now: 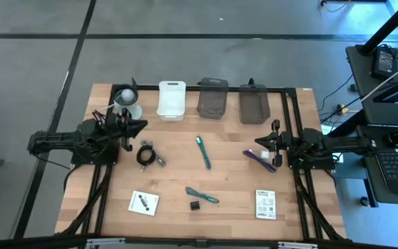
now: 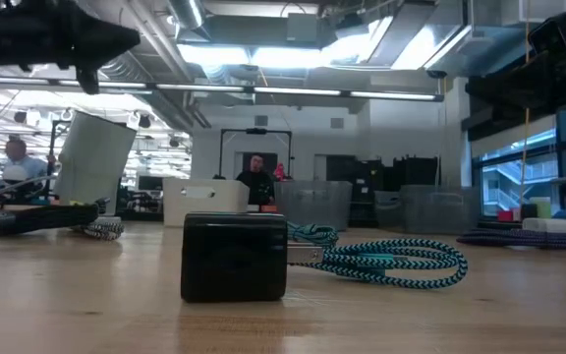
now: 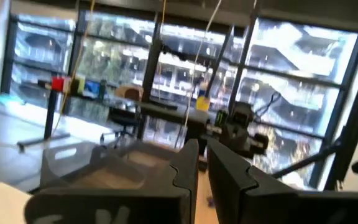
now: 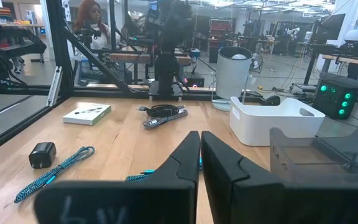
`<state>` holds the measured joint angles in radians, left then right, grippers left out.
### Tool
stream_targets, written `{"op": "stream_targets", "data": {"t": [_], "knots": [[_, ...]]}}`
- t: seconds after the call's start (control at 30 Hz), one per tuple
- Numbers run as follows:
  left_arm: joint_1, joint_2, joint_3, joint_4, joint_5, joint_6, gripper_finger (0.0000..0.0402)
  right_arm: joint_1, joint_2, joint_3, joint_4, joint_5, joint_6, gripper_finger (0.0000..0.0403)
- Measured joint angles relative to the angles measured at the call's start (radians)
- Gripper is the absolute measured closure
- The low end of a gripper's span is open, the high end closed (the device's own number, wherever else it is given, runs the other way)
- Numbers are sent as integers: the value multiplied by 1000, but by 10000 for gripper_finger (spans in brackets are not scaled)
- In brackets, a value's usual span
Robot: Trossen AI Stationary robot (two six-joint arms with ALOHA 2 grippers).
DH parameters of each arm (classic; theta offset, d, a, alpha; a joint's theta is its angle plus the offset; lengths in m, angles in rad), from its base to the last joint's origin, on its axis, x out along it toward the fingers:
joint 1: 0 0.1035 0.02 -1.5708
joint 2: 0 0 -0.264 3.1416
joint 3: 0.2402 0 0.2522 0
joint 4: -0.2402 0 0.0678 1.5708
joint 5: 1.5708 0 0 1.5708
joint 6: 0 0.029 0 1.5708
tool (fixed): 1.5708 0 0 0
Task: Pick and place items into bin
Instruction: Put the black charger cable into the white bin
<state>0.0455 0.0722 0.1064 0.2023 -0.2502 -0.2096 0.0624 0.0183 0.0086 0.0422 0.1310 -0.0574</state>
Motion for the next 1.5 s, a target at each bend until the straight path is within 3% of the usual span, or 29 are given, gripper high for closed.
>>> {"op": "stream_targets", "data": {"t": [0.17, 0.43, 0.53, 0.7, 0.8, 1.0, 1.17, 1.5], "knots": [[-16, 197, 157, -78, 1, -4, 395, 0, 0, 0, 0, 0, 0, 382], [-66, 655, 454, -248, -28, -34, 400, 0, 0, 0, 0, 0, 0, 382], [-85, 813, 592, -447, -2, -145, 401, 0, 0, 0, 0, 0, 0, 382], [-131, 1036, 837, -917, 17, -335, 399, 0, 0, 0, 0, 0, 0, 382], [-146, 1127, 936, -1091, 25, -435, 400, 0, 0, 0, 0, 0, 0, 382], [-151, 1215, 965, -1163, 93, -571, 398, 0, 0, 0, 0, 0, 0, 382], [-151, 1261, 946, -1202, 98, -777, 389, 0, 0, 0, 0, 0, 0, 382], [-179, 1366, 944, -1286, 114, -807, 299, 0, 0, 0, 0, 0, 0, 382]]}}
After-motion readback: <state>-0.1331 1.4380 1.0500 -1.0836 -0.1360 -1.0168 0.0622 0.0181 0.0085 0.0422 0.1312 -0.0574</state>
